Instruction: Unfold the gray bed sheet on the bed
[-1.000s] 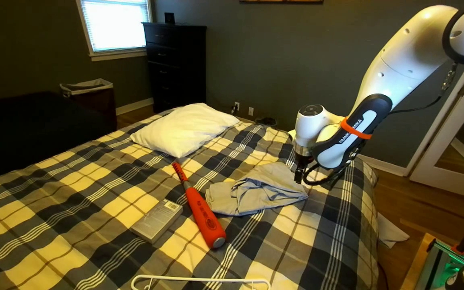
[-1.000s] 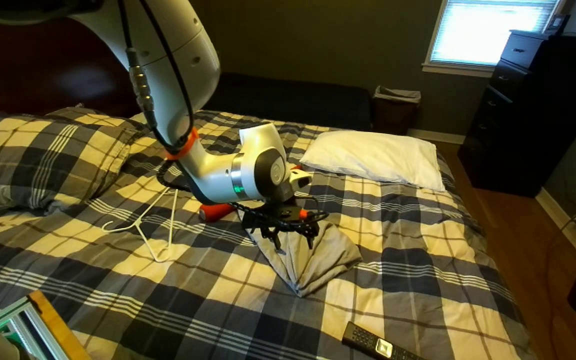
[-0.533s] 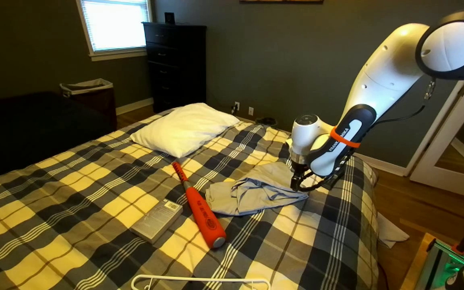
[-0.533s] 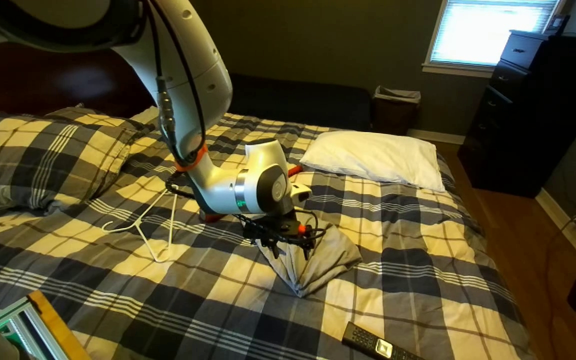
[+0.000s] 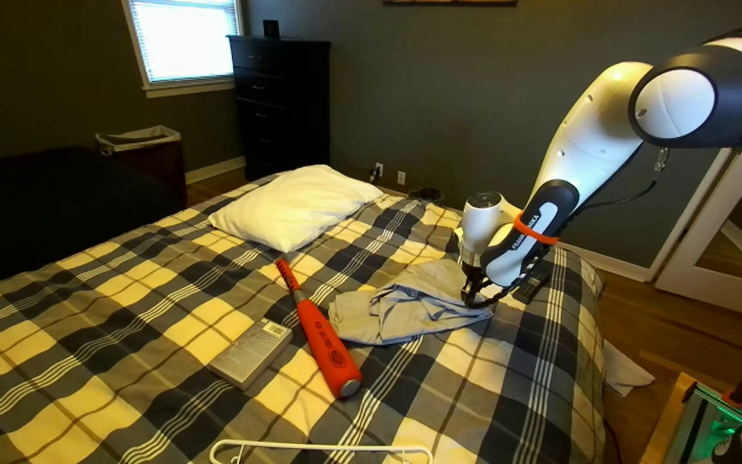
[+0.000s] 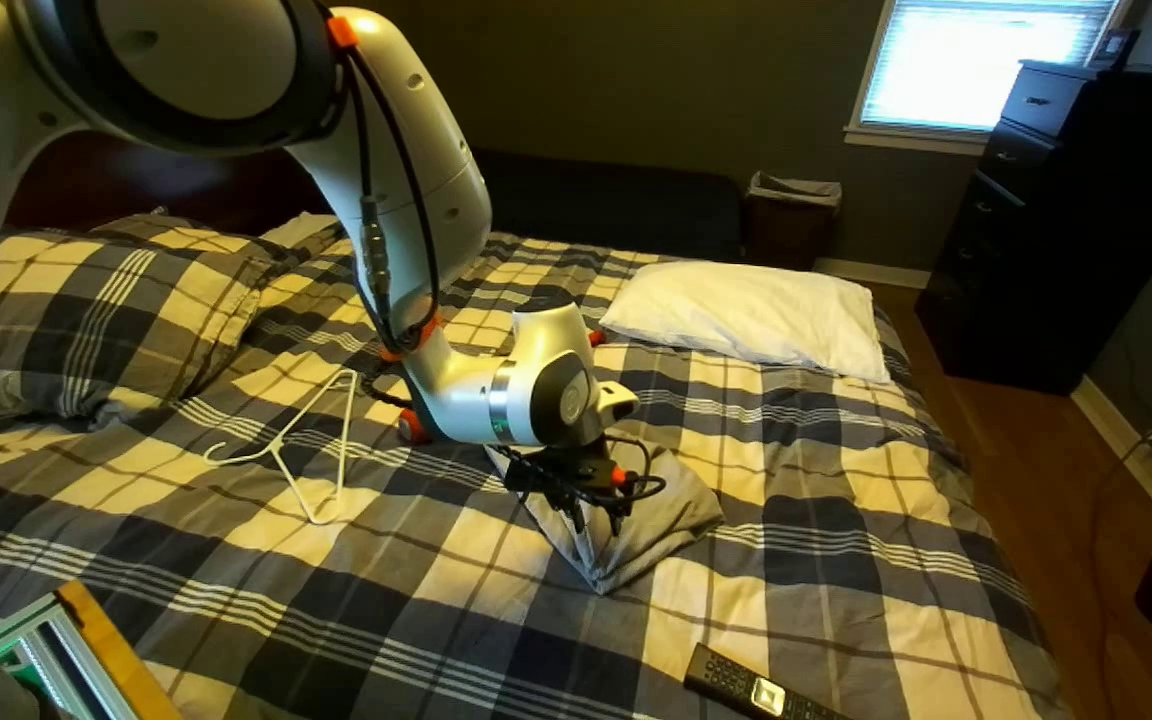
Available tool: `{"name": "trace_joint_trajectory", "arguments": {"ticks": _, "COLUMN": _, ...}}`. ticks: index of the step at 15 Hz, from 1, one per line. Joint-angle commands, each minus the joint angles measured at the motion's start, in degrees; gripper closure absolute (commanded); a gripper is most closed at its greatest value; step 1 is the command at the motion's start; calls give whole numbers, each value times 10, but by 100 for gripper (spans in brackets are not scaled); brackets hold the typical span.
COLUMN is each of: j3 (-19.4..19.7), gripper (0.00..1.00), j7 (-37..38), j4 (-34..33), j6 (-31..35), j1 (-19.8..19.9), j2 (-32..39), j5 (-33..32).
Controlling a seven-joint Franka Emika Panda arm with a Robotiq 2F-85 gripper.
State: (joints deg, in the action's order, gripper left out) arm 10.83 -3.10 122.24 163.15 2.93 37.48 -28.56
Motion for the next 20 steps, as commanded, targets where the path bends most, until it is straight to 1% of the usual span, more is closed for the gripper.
{"name": "trace_joint_trajectory", "arguments": {"ticks": 1, "j3": -2, "gripper": 38, "j7": -31, "j4": -22, "j6": -9, "j1": 0, "j2": 27, "j5": 30}}
{"name": "trace_joint_trajectory", "arguments": {"ticks": 2, "j3": -2, "gripper": 38, "j7": -34, "j4": -25, "j6": -10, "j1": 0, "j2": 31, "j5": 33}}
{"name": "trace_joint_trajectory", "arguments": {"ticks": 3, "j3": -2, "gripper": 40, "j7": -38, "j4": -27, "j6": -10, "j1": 0, "j2": 35, "j5": 36}}
{"name": "trace_joint_trajectory", "arguments": {"ticks": 4, "j3": -1, "gripper": 60, "j7": -39, "j4": -29, "j6": -8, "j1": -1, "j2": 39, "j5": 38}}
{"name": "trace_joint_trajectory", "arguments": {"ticks": 6, "j3": 0, "gripper": 70, "j7": -40, "j4": -34, "j6": -8, "j1": -3, "j2": 44, "j5": 40}}
{"name": "trace_joint_trajectory", "arguments": {"ticks": 7, "j3": 0, "gripper": 78, "j7": -41, "j4": -36, "j6": -9, "j1": -4, "j2": 46, "j5": 42}}
{"name": "trace_joint_trajectory", "arguments": {"ticks": 8, "j3": 0, "gripper": 88, "j7": -42, "j4": -38, "j6": -9, "j1": -4, "j2": 48, "j5": 43}}
{"name": "trace_joint_trajectory", "arguments": {"ticks": 10, "j3": 0, "gripper": 99, "j7": -42, "j4": -40, "j6": -11, "j1": -4, "j2": 51, "j5": 46}}
{"name": "trace_joint_trajectory", "arguments": {"ticks": 12, "j3": -9, "gripper": 100, "j7": -48, "j4": -40, "j6": -13, "j1": 1, "j2": 50, "j5": 52}}
{"name": "trace_joint_trajectory", "arguments": {"ticks": 13, "j3": -27, "gripper": 100, "j7": -64, "j4": -36, "j6": -13, "j1": 14, "j2": 41, "j5": 61}}
{"name": "trace_joint_trajectory", "arguments": {"ticks": 14, "j3": -50, "gripper": 100, "j7": -84, "j4": -26, "j6": 10, "j1": 26, "j2": 25, "j5": 68}}
{"name": "trace_joint_trajectory", "arguments": {"ticks": 16, "j3": -107, "gripper": 100, "j7": -131, "j4": -7, "j6": 42, "j1": 66, "j2": -12, "j5": 96}}
{"name": "trace_joint_trajectory", "arguments": {"ticks": 17, "j3": -55, "gripper": 99, "j7": -93, "j4": -31, "j6": 27, "j1": 21, "j2": 27, "j5": 83}}
{"name": "trace_joint_trajectory", "arguments": {"ticks": 18, "j3": -76, "gripper": 99, "j7": -109, "j4": -31, "j6": 32, "j1": 32, "j2": 16, "j5": 93}}
{"name": "trace_joint_trajectory", "arguments": {"ticks": 20, "j3": -90, "gripper": 100, "j7": -120, "j4": -27, "j6": 32, "j1": 42, "j2": -1, "j5": 98}}
